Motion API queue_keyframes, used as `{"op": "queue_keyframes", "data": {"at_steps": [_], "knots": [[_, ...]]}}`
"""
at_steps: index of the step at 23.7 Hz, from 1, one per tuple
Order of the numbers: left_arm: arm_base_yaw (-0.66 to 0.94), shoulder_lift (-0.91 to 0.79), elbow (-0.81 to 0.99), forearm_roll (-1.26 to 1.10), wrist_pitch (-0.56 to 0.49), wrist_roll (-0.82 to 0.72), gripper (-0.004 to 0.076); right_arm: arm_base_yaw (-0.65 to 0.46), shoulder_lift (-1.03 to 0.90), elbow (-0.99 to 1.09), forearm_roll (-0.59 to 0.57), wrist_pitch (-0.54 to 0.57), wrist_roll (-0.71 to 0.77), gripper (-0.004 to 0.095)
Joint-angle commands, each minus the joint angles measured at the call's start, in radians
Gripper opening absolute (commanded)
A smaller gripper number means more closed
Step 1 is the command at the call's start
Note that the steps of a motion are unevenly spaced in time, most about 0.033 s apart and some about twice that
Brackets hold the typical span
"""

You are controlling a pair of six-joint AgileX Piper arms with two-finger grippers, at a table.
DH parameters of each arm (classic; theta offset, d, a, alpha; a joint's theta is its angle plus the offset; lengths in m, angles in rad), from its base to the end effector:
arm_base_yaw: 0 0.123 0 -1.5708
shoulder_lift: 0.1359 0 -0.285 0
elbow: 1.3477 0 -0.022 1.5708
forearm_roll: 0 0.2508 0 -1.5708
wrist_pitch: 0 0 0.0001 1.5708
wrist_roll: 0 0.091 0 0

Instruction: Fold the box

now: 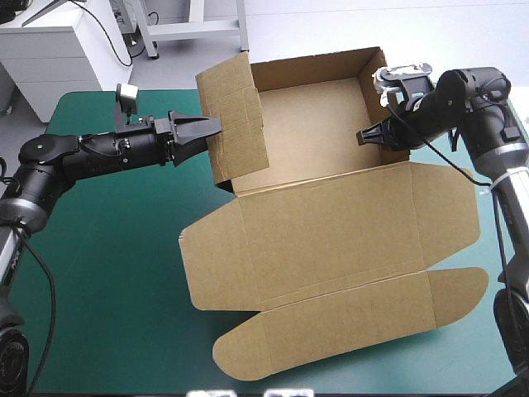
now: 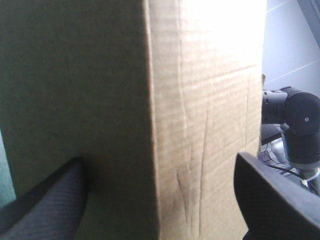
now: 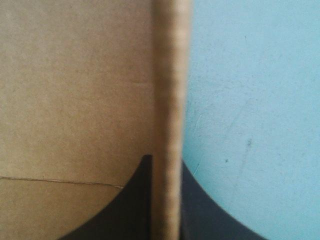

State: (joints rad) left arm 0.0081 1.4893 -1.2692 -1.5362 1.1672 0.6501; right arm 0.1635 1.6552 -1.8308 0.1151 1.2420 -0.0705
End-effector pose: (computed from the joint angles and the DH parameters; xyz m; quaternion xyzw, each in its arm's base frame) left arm 0.3026 -0.0812 0.3886 0.0501 0.7344 -0.6026 0.3084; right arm 0.3430 0.0666 0.4125 -0.1096 0.9487 0.0709 0.2880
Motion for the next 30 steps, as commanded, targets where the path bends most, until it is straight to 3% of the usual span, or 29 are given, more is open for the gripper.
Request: {"op": "queue_keyframes", "data": {"at_steps": [1,6,10,16,18,23,30], "knots": [[-0.009,-0.034,-0.034,-0.087,0.027,-0.001,0.0566,-0.007,-0.047,-0.027,0.041,0.007,-0.001,-0.0014],[-0.009,-0.034,-0.06,-0.024,0.002,-0.023,0.0547,-0.007,-0.047,-0.027,0.053,-0.007,-0.003,-0.0014],[-0.046,-0.034,-0.172,0.233,-0.068,-0.202,0.0547,0.015,-0.049,-0.027,0.039,-0.047,0.002,-0.0006],[-0.214,-0.034,-0.317,0.663,-0.232,-0.53,0.0547,0.219,-0.067,-0.031,-0.293,-0.146,0.198,0.0002],[-0.267,-0.034,-0.312,0.818,-0.273,-0.638,0.0547,0.252,-0.067,-0.049,-0.331,-0.155,0.229,0.0001],[-0.357,-0.034,-0.312,1.123,-0.305,-0.834,0.0547,0.273,-0.067,-0.114,-0.339,-0.157,0.244,0.0002],[-0.391,-0.034,-0.312,1.213,-0.364,-0.965,0.0547,0.273,-0.067,-0.177,-0.34,-0.135,0.244,0.0002]]}}
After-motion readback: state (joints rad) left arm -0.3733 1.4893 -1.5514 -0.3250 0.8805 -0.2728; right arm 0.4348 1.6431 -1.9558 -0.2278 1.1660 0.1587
